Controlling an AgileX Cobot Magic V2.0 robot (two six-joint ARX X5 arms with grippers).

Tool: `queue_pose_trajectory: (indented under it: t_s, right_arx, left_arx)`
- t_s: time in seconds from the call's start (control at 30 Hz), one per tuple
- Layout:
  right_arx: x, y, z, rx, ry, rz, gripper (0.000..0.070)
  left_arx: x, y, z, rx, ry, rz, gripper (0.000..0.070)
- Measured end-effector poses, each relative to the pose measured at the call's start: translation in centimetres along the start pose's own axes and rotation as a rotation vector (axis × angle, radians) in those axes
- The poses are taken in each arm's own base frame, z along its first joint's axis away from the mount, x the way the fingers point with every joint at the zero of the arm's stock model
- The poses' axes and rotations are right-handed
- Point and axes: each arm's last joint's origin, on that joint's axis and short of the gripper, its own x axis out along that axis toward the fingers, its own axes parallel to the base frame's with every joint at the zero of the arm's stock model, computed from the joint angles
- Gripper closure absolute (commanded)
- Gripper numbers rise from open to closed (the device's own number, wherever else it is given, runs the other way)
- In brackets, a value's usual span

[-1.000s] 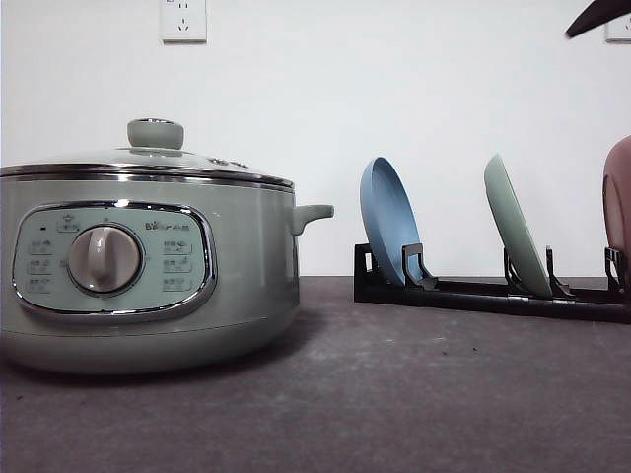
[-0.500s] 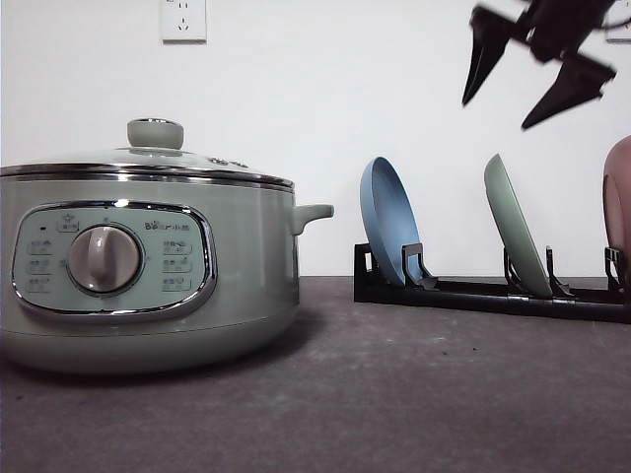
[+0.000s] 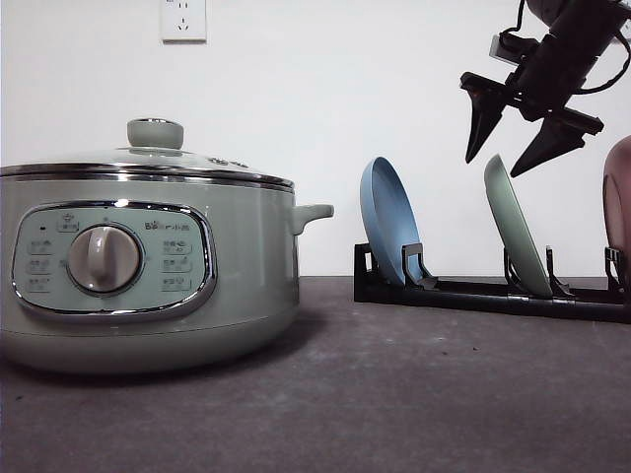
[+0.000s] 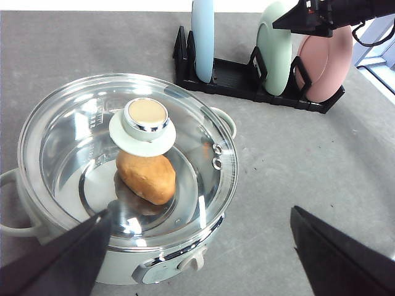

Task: Transfer potato from steamer to green plate

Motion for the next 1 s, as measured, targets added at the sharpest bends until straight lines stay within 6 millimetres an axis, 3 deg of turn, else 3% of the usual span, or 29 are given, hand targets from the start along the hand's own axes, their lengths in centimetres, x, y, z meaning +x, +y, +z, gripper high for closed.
queue_pose_trajectory:
  t_s: [0.07, 0.17, 0.23, 0.4, 0.57, 1.0]
  right_arx:
    - [0.00, 0.00, 0.02, -0.001, -0.002, 0.000, 0.0397]
    - [0.00, 0.00, 0.02, 0.000, -0.002, 0.000, 0.0521]
    - [0.00, 0.00, 0.02, 0.000, -0.002, 0.001, 0.0564]
    - [0.00, 0.01, 0.01, 0.000, -0.001, 0.002, 0.0579]
    - [0.00, 0.00, 0.00, 0.000, 0.000, 0.001, 0.0668]
    - [-0.09, 0.08, 0.08, 0.008, 0.002, 0.013, 0.0691]
  left_arx:
    - [0.00, 0.00, 0.00, 0.000, 0.000, 0.000, 0.0105]
    - [0.00, 0.00, 0.00, 0.000, 0.000, 0.000, 0.0105]
    - [0.00, 0.00, 0.00, 0.000, 0.000, 0.000, 0.0105]
    - [0.00, 0.00, 0.00, 0.000, 0.000, 0.000, 0.0105]
    - [0.00, 0.00, 0.00, 0.000, 0.000, 0.000, 0.0105]
    - [0.00, 0.00, 0.00, 0.000, 0.000, 0.000, 0.0105]
